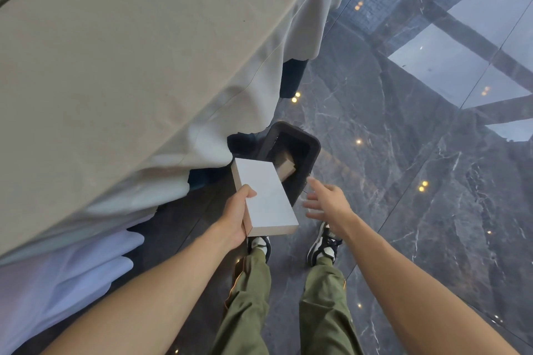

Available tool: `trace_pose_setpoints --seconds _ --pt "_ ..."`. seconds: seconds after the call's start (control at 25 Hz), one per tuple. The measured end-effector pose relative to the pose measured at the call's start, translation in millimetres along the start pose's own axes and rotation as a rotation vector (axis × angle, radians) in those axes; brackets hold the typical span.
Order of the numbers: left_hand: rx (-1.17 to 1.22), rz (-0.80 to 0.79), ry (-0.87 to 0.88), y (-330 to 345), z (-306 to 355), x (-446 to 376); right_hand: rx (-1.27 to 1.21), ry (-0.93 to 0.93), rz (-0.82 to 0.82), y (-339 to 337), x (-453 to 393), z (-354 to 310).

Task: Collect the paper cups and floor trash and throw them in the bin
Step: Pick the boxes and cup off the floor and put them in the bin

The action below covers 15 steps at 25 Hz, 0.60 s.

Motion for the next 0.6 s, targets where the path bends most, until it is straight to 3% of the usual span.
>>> trace_pose_setpoints --seconds 0.08,0.16,0.28,0.6 --pt "0.004 -0.026 -0.024 13 -2 2 0.018 0.100 -0.264 25 17 12" --pt "0.032 -0.038 -0.035 23 -1 3 -0.032 0.133 -0.394 36 25 20" --pt "0.061 -0.046 -0.034 32 -2 -1 -0.128 0.072 -0.299 26 13 21" --pt "0.127 -0.049 -0.116 49 -19 -18 -0.065 0.008 -0.132 3 -3 20"
Point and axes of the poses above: each hand's wrist, its own x-axis away from the middle knuckle, its own y-axis out of the palm, z = x × y, the point moved 10 cm from there along -x, towards the middle knuckle, and after that the axes turned 6 degrees about -x, right-handed, at the moved point
